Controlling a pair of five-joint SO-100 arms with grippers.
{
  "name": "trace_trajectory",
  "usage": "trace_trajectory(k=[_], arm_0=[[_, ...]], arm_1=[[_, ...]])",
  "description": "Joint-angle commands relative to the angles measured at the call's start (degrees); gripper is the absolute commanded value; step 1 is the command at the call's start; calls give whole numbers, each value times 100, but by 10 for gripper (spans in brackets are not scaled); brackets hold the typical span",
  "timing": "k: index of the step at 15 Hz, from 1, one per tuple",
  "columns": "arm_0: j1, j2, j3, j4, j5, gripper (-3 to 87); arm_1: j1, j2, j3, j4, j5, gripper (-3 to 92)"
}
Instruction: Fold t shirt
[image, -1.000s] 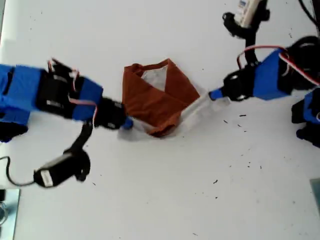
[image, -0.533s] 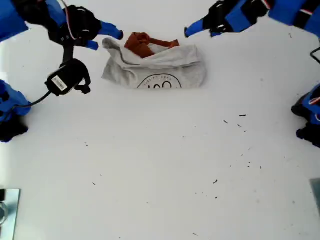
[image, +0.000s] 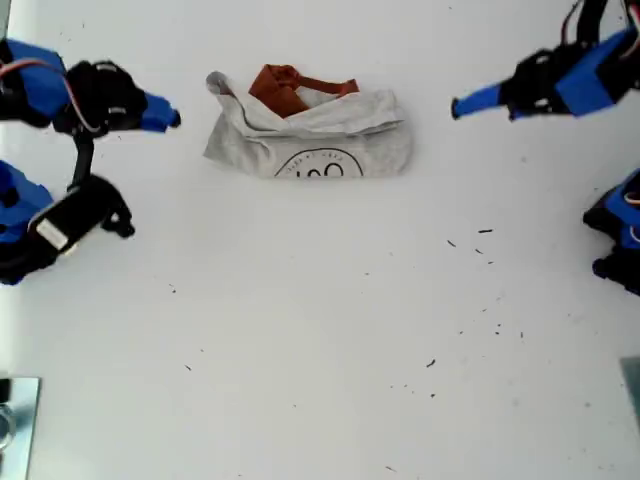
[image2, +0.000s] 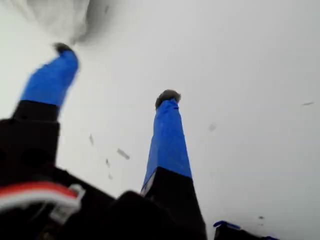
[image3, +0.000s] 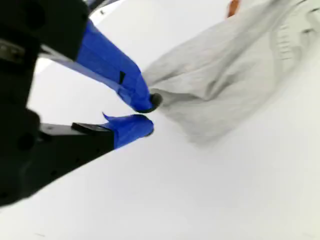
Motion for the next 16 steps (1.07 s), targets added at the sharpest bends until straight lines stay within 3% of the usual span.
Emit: trace_trajectory(k=[1, 3, 4, 5, 6, 8, 9, 11, 16], arm_0=[[1714, 1011, 1002, -211, -1327, -2], [2786, 2320, 2514, -378, -2558, -3], [3067, 4034, 3507, 0, -3006, -3], [3111, 5704, 3823, 589, -2777, -3], [2944, 5546, 3832, 589, -2821, 7], [2856, 5414, 3841, 589, -2558, 90], [3103, 5678, 3832, 589, -2347, 147], [3489, 5643, 3832, 580, -2285, 160], [3858, 5643, 3832, 580, -2276, 160]], arm_1=[[-1538, 1591, 1354, 0, 1327, 144], [-2856, 2355, 2733, -158, 2689, 73], [-3305, 3129, 3340, 123, 3278, 69], [-3472, 4500, 3999, 624, 3595, 61], [-3437, 4896, 4034, 624, 3006, 55], [-3410, 4711, 4017, 642, 3173, 39], [-3199, 4913, 4034, 598, 2487, 39], [-2997, 4922, 4034, 589, -316, 40], [-2997, 4922, 4034, 606, -325, 39]])
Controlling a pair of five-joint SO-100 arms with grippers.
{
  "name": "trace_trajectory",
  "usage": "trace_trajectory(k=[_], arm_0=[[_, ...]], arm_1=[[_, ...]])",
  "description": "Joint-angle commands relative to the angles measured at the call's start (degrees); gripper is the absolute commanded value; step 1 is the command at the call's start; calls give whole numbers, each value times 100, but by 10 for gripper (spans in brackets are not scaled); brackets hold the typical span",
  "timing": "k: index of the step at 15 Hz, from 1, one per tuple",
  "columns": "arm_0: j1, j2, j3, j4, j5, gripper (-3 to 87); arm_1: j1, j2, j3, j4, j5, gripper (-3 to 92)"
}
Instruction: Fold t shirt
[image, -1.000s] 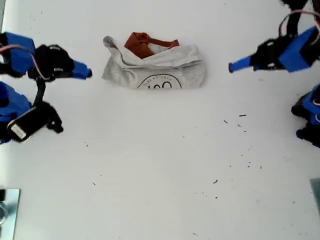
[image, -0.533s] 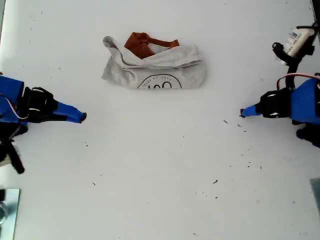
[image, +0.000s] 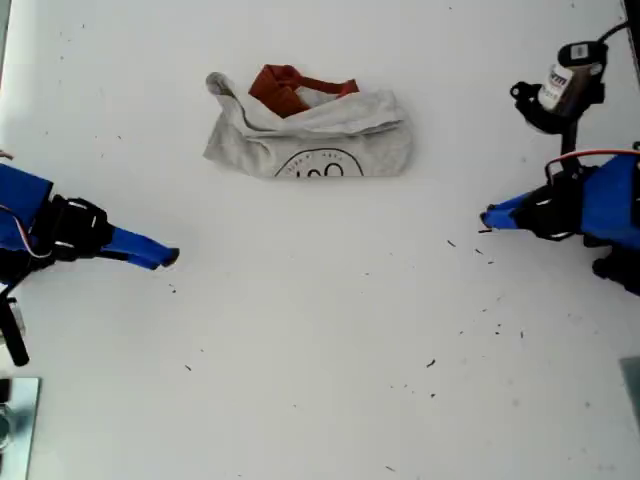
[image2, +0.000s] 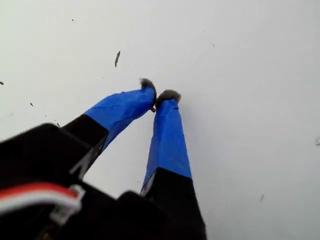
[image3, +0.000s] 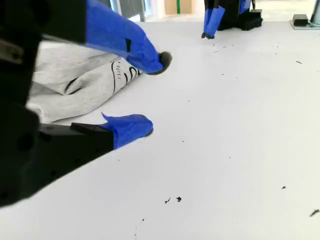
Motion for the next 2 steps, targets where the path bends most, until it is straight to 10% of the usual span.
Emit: trace_trajectory(k=[1, 2], arm_0=[[79, 35, 53, -18, 26, 160], [79, 35, 53, -18, 26, 160]], arm_1=[[35, 26, 272, -44, -114, 39], [35, 26, 272, -44, -114, 39]])
